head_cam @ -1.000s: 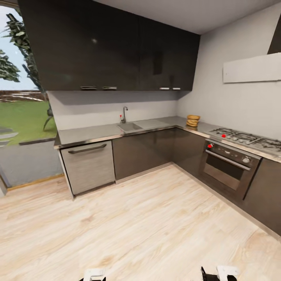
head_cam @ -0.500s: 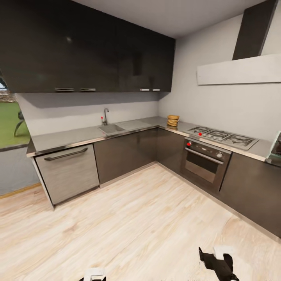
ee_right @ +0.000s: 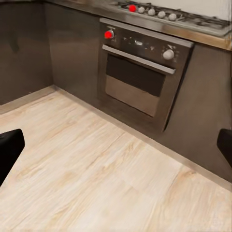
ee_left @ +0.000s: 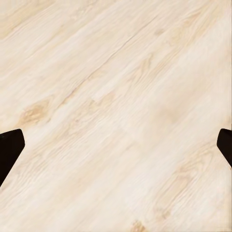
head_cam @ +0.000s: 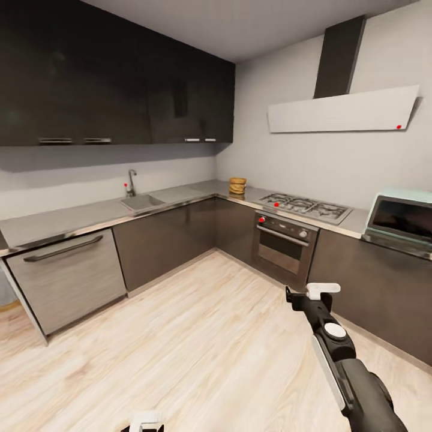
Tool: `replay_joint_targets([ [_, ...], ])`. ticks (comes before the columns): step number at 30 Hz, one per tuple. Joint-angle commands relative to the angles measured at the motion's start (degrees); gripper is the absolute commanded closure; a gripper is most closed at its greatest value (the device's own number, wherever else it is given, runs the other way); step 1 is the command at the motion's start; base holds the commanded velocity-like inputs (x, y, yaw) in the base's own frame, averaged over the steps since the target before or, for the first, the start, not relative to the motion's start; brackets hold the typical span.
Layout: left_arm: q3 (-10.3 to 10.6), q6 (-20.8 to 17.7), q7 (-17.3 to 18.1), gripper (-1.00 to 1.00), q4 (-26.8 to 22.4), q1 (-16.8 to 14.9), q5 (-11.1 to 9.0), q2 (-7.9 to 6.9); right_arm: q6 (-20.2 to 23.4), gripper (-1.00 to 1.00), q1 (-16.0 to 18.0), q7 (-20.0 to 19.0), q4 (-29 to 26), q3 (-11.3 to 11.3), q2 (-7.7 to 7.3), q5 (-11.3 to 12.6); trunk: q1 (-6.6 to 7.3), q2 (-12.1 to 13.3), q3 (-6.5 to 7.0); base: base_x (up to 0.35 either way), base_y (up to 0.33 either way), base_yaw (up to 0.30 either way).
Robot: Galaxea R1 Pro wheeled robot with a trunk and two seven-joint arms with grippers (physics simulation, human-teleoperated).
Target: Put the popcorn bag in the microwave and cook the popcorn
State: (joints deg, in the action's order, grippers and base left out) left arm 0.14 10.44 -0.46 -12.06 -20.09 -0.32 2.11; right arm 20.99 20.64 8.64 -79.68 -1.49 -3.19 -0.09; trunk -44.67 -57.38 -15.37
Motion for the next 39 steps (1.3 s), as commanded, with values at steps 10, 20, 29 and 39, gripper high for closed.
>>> replay_joint_targets([
  [10,0.3,0.1,0.4,-1.00,0.1,0.2,0.2,1.60,3.2,-1.00,2.9,0.6,-2.1,-2.8,0.58,-0.2,0.66,1.2,0.47,0.000,0.000,-0.229],
  [20,-0.2,-0.2,-0.1,-1.00,0.3,0.1,-0.1,2.73,3.0,-1.00,2.9,1.1,-1.7,-3.2,0.10,-0.1,0.66,1.2,0.47,0.269,0.010,-0.176],
  [29,0.1,-0.2,-0.1,-1.00,0.3,0.3,0.1,2.76,3.0,-1.00,3.2,4.4,-1.7,-1.0,-0.67,0.0,0.66,1.2,0.47,0.304,0.095,-0.299],
  [39,0.2,-0.2,-0.1,-1.00,0.3,0.3,0.1,2.81,3.1,-1.00,3.4,4.1,-1.6,0.1,-0.86,0.0,1.10,2.0,0.83,0.017,0.006,-0.300],
])
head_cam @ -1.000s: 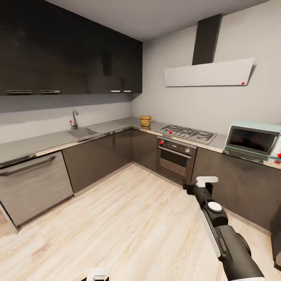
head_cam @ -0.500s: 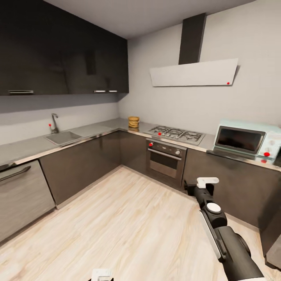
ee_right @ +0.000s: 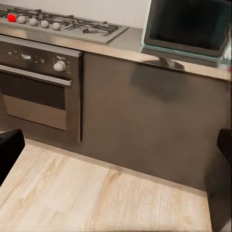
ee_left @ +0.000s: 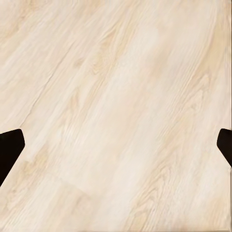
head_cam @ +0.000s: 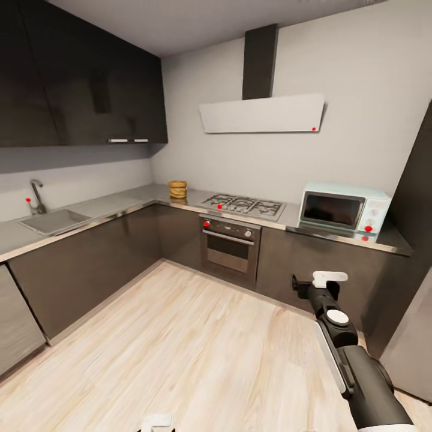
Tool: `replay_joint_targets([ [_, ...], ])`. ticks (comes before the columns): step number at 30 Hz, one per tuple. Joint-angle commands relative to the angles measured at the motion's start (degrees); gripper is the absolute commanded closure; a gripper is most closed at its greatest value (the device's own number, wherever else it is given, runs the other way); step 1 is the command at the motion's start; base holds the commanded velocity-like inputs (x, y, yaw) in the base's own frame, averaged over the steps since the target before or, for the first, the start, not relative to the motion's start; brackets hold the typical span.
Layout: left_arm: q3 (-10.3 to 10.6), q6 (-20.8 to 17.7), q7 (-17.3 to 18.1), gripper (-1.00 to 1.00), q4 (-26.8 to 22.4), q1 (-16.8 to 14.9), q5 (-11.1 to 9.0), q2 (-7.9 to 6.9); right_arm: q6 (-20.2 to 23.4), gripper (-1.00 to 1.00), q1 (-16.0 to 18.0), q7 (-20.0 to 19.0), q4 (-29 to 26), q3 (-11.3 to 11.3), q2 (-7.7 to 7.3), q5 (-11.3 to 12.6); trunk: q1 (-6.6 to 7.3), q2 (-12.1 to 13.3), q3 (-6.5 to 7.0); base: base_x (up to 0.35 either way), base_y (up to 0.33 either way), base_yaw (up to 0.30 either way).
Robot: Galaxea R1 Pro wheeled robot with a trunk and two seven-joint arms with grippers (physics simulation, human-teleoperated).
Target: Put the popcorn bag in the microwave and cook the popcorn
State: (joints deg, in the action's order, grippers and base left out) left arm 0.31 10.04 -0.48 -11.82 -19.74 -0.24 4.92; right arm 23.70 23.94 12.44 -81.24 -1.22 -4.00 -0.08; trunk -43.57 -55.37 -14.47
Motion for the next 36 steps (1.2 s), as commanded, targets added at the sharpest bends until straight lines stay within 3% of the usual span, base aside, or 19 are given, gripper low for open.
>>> replay_joint_targets([
  [1,0.0,0.2,0.0,-1.00,0.0,0.0,0.0,0.00,0.3,-1.00,0.0,0.3,-0.1,-0.1,-0.04,0.0,0.22,0.4,0.11,0.000,0.000,-0.300],
  [15,0.0,0.2,0.0,-1.00,0.0,0.0,0.0,0.00,0.4,-1.00,0.0,0.3,-0.1,-0.2,-0.05,0.0,3.30,6.0,2.62,0.000,0.000,-0.300],
  [22,0.0,0.3,-0.2,-1.00,-0.1,0.3,0.0,0.00,0.4,-1.00,-0.2,0.3,-0.2,-0.3,-0.05,-0.2,3.30,6.0,2.62,0.066,-0.006,-0.175],
  [27,0.0,0.3,-0.2,-1.00,-0.1,0.3,0.0,0.00,0.4,-1.00,-0.3,0.3,-0.1,-0.4,-0.05,-0.2,3.30,6.0,2.62,0.310,-0.144,-0.075],
  [36,0.0,0.3,-0.1,-1.00,-0.1,0.3,0.0,0.00,0.4,-1.00,-0.1,0.2,0.0,-0.3,-0.05,-0.1,3.30,6.0,2.62,0.334,-0.149,-0.281],
])
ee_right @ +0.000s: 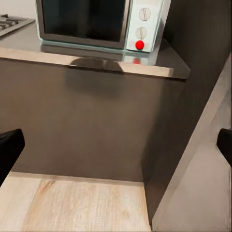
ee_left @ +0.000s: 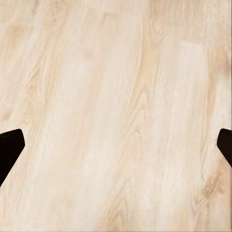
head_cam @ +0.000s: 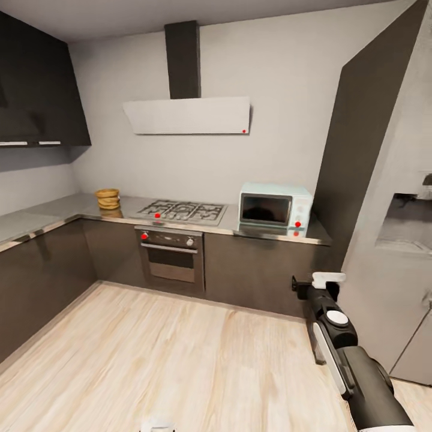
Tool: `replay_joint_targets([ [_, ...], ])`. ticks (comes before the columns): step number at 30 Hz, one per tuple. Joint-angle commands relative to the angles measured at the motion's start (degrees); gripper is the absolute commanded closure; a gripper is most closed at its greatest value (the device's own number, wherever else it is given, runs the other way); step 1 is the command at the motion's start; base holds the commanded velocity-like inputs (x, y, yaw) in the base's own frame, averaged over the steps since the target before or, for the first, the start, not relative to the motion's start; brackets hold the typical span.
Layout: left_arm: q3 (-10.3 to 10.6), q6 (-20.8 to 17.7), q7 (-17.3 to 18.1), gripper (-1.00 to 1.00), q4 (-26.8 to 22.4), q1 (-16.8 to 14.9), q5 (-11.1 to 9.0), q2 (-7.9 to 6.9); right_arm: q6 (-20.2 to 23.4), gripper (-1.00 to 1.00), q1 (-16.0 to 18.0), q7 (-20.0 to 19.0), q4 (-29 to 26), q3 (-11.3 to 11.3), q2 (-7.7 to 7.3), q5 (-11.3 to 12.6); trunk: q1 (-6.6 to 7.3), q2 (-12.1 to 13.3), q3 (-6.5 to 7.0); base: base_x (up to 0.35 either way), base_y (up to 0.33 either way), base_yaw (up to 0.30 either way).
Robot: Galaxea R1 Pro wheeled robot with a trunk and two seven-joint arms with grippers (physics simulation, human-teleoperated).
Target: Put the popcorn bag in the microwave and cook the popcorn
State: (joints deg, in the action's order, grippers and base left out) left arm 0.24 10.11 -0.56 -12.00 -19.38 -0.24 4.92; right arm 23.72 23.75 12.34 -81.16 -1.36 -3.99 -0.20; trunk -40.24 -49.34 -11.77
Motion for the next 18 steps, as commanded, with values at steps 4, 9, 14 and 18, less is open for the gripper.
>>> replay_joint_targets([
  [4,0.0,0.2,-0.1,-1.00,0.0,0.0,-0.1,0.00,0.3,-1.00,0.0,0.2,-0.1,-0.2,-0.05,0.0,-0.04,0.0,-0.08,0.335,-0.014,-0.300],
  [9,-0.2,0.2,0.0,-1.00,0.0,0.0,-0.1,-0.03,0.3,-1.00,-0.2,0.3,-0.1,-0.5,-0.05,-0.1,-0.04,0.0,-0.08,0.341,-0.001,-0.089],
  [14,-0.1,0.2,-0.1,-1.00,0.0,0.0,-0.1,0.00,0.3,-1.00,-0.3,0.2,-0.1,-0.3,-0.05,-0.1,-0.04,0.0,-0.08,0.343,-0.007,-0.005],
  [18,-0.1,0.2,0.0,-1.00,0.3,0.2,-0.2,-0.03,0.2,-1.00,-0.3,0.4,-0.2,-0.1,-0.05,0.0,-0.04,0.0,-0.08,0.327,-0.094,0.000],
])
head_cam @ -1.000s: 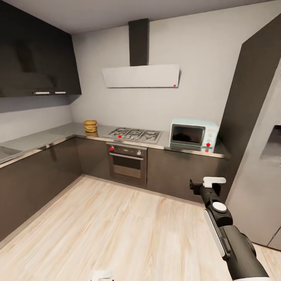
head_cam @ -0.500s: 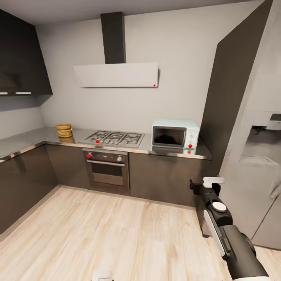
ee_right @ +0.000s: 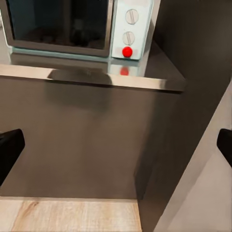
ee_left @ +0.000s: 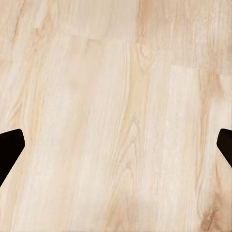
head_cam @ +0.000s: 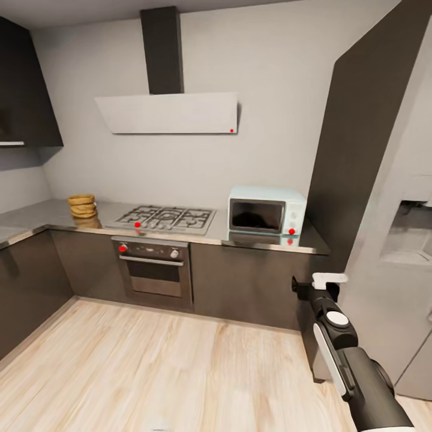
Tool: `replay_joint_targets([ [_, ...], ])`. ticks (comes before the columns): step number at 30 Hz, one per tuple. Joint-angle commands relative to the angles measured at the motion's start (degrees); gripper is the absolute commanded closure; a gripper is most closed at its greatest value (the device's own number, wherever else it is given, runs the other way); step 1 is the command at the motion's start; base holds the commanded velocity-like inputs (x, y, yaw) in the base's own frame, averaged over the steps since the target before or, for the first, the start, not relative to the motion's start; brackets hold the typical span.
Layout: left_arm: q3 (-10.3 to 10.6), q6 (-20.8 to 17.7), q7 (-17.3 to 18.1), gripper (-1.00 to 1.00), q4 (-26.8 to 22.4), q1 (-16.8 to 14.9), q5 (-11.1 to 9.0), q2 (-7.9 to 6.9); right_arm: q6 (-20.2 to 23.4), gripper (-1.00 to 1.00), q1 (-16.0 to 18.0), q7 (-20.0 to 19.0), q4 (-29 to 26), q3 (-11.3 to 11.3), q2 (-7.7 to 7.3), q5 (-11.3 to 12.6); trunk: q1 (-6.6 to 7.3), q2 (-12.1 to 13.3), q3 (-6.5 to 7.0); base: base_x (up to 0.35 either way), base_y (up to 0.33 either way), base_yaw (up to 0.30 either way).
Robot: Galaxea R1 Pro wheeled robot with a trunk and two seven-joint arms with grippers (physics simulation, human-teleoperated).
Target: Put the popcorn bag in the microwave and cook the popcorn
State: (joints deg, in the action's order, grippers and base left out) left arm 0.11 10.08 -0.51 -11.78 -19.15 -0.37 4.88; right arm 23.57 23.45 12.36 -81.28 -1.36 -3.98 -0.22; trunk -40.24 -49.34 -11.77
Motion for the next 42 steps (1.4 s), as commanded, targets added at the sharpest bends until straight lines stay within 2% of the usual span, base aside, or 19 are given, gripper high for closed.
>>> replay_joint_targets([
  [1,0.0,0.2,0.0,-1.00,0.2,0.3,0.0,-0.01,0.3,-1.00,0.1,0.5,-0.1,-0.1,-0.06,0.0,-0.03,0.0,-0.08,0.179,-0.066,0.000],
  [4,-0.2,0.2,0.0,-1.00,0.3,3.7,0.0,-0.71,-0.7,-1.00,0.2,0.8,-0.2,0.5,0.01,0.2,-0.03,0.0,-0.08,0.056,-0.021,0.000],
  [7,-0.3,0.2,-0.1,-1.00,0.3,5.9,-0.1,-0.77,-4.4,-1.00,0.0,0.8,-0.2,1.8,0.04,0.3,-0.03,0.0,-0.08,0.030,-0.015,0.000],
  [15,-0.4,0.6,-0.1,-1.00,0.4,7.7,-0.5,-0.86,-4.7,-1.00,-0.3,0.8,0.0,1.6,0.02,-0.1,-0.03,0.0,-0.08,0.253,-0.186,-0.024],
  [21,-0.5,0.6,-0.1,-1.00,0.4,9.2,-0.4,-0.56,-1.6,-1.00,0.3,0.4,0.3,1.5,0.02,-0.1,-0.03,0.0,-0.08,0.078,-0.023,-0.270],
  [27,-0.5,0.6,-0.1,-1.00,0.4,9.2,-0.5,-0.56,-1.2,-1.00,0.3,0.5,0.4,1.3,0.42,0.0,-0.03,0.0,-0.08,0.021,0.005,-0.299],
  [33,-0.5,0.6,-0.1,-1.00,0.4,9.2,-0.5,-0.57,-1.7,-1.00,-0.1,0.6,0.3,1.3,0.48,0.0,-0.03,0.0,-0.08,0.268,0.076,-0.257],
  [35,-0.5,0.6,-0.1,-1.00,0.4,9.2,-0.5,-0.52,-1.6,-1.00,-0.1,0.5,0.4,0.5,0.63,0.0,-0.03,0.0,-0.08,0.084,0.024,-0.039],
  [39,-0.6,0.6,-0.1,-1.00,0.4,9.2,-0.6,-0.75,-1.7,-1.00,0.4,0.4,1.1,-3.3,0.94,0.3,-0.03,0.0,-0.08,0.113,0.021,-0.009],
  [42,-0.6,0.6,-0.1,-1.00,0.4,9.1,-0.6,-0.77,-1.9,-1.00,1.7,0.4,3.1,-5.6,2.57,0.5,-0.03,0.0,-0.08,0.297,0.134,-0.001],
])
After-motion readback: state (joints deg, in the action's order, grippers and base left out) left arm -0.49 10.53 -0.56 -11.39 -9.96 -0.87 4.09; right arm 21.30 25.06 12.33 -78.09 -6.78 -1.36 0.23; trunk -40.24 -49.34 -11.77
